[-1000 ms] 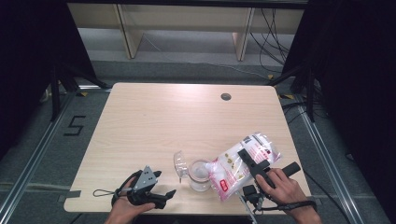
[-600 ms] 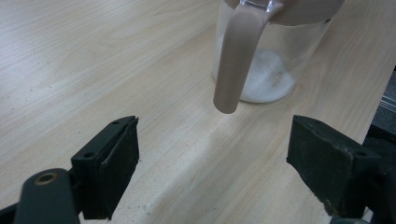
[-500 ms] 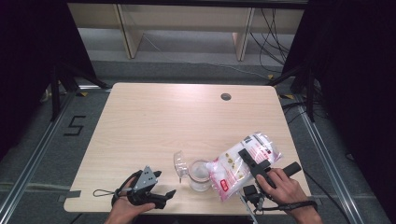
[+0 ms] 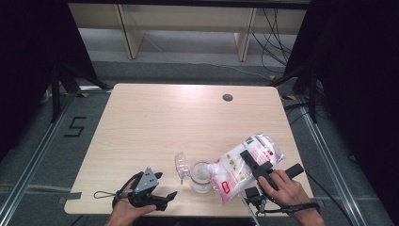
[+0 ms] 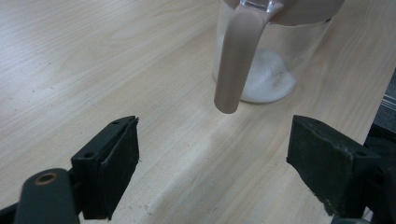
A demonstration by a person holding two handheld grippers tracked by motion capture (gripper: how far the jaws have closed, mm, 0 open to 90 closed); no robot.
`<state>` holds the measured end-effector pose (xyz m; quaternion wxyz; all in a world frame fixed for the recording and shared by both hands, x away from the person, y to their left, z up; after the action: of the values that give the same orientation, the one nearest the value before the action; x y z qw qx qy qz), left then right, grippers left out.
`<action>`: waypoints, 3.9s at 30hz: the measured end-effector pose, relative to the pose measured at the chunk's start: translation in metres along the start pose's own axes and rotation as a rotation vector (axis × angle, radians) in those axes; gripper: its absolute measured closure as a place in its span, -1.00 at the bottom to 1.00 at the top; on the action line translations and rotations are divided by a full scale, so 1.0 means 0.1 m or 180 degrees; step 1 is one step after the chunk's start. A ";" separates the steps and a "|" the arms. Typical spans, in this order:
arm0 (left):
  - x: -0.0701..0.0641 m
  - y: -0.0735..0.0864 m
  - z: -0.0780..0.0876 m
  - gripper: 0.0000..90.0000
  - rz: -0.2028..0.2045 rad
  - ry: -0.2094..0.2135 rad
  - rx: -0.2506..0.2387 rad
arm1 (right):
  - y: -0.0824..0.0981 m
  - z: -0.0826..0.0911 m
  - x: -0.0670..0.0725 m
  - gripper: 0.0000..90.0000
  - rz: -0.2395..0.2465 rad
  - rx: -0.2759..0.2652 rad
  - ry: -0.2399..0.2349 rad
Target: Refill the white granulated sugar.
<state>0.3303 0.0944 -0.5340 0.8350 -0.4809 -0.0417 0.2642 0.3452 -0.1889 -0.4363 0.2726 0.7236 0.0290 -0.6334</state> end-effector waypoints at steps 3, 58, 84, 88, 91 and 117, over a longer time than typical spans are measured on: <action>0.00 0.00 0.00 -0.63 0.0000 0.0001 -0.0002 | -0.01 0.00 0.00 0.33 -0.0028 -0.0007 0.0001; 0.00 0.00 0.00 -0.63 -0.0012 0.0009 0.0006 | 0.00 0.01 -0.01 0.41 -0.0046 -0.0022 0.0010; 0.00 0.00 0.00 -0.63 -0.0014 0.0007 0.0009 | 0.01 0.01 -0.02 0.43 -0.0081 -0.0032 0.0000; 0.00 0.00 0.00 -0.63 -0.0015 0.0007 0.0009 | 0.00 0.00 -0.03 0.43 -0.0041 -0.0069 0.0004; 0.00 0.00 0.00 -0.63 -0.0012 0.0008 0.0008 | 0.01 0.01 -0.03 0.43 -0.0071 -0.0041 0.0012; 0.01 0.00 0.00 -0.63 -0.0019 -0.0004 0.0007 | 0.02 0.02 -0.05 0.44 -0.0092 -0.0037 0.0009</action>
<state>0.3309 0.0947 -0.5339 0.8362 -0.4798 -0.0434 0.2620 0.3435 -0.1903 -0.4312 0.2676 0.7224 0.0435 -0.6361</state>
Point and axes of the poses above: each handheld gripper's, and its own axes: z roughly backward along the jaws, y roughly out of its underside, x roughly to its left, the point moved 7 cm from there along -z, roughly forward along the jaws, and after that the axes turned 14 degrees about y, right-handed, at the moved point
